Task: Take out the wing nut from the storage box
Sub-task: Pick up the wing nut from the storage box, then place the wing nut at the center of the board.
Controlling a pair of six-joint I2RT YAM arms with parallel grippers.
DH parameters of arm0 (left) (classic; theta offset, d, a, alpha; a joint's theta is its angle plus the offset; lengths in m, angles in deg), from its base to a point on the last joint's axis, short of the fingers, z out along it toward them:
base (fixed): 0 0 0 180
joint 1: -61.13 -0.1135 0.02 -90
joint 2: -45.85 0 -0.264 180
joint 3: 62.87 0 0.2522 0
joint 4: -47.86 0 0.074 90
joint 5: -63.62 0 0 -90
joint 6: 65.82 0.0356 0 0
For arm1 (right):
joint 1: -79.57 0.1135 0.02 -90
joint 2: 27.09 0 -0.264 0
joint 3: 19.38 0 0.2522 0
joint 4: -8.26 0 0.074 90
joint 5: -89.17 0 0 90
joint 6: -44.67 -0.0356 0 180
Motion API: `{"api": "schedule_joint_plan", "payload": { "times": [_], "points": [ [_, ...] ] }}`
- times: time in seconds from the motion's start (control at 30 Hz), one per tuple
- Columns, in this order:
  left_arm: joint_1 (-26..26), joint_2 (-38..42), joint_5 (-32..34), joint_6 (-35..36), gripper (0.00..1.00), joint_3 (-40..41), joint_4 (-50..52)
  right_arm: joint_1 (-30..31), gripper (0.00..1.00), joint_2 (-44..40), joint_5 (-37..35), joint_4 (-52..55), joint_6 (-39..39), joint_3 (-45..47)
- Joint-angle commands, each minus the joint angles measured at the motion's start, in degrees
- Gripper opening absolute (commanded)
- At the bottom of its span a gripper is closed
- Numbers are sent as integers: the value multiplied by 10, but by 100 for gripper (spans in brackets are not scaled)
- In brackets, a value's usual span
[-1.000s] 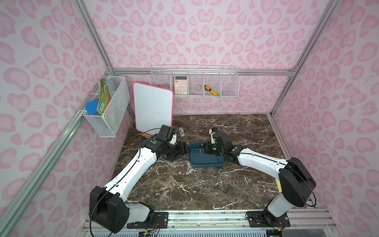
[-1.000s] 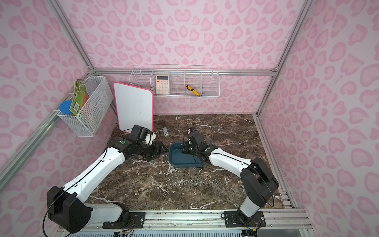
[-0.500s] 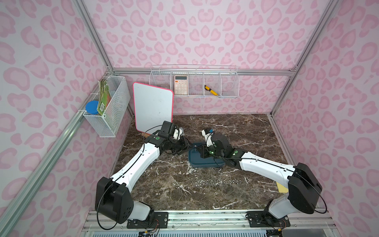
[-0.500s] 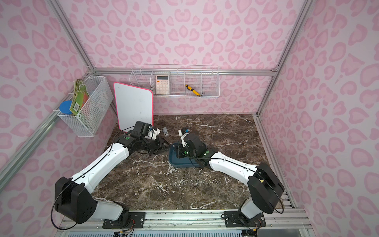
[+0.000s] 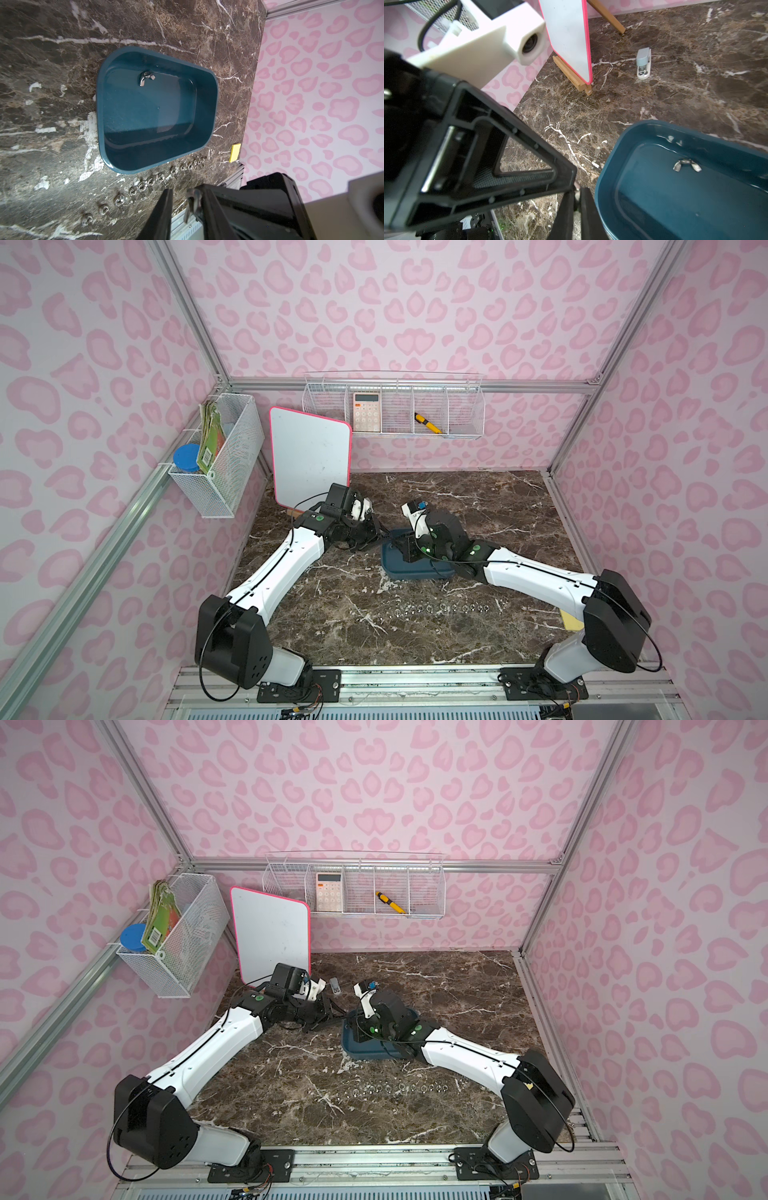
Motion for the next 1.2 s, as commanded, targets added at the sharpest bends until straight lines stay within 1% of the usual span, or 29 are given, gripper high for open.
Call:
{"api": "schedule_joint_plan", "payload": {
  "times": [0.0,0.07,0.2,0.23,0.3,0.4,0.43,0.47,0.53,0.6,0.7,0.83,0.93,1.17],
  "points": [
    [-1,-3,-9,1,26,-4,-13,1,11,-1,12,-26,8,-4],
    [-1,-3,-14,1,23,-3,-17,1,11,-2,14,-29,6,-3],
    [-1,0,-19,1,10,1,-21,1,11,-2,12,-32,3,-2],
    [-1,1,-20,1,5,2,-22,1,11,-2,13,-32,2,-1],
    [-1,3,-20,1,0,3,-22,1,12,-2,12,-33,1,-1],
    [-1,3,-14,3,0,3,-16,0,22,-2,9,-32,-3,1],
    [-1,5,-12,5,0,3,-12,-1,29,-4,6,-31,-6,3],
    [-1,6,-9,6,0,3,-8,-3,34,-5,3,-29,-10,5],
    [-1,9,-2,10,0,3,-1,-10,39,-7,3,-31,-19,13],
    [-1,12,7,16,0,4,11,-18,47,-13,0,-36,-32,25],
    [-2,18,23,25,0,8,32,-32,53,-20,-10,-36,-49,42],
    [-2,28,46,42,0,22,62,-47,68,-20,-35,-11,-65,50],
    [-2,31,72,62,0,33,96,-57,74,-16,-45,4,-80,55],
    [-1,31,121,96,0,83,141,-70,85,-17,-51,-2,-102,76]
  ]
}}
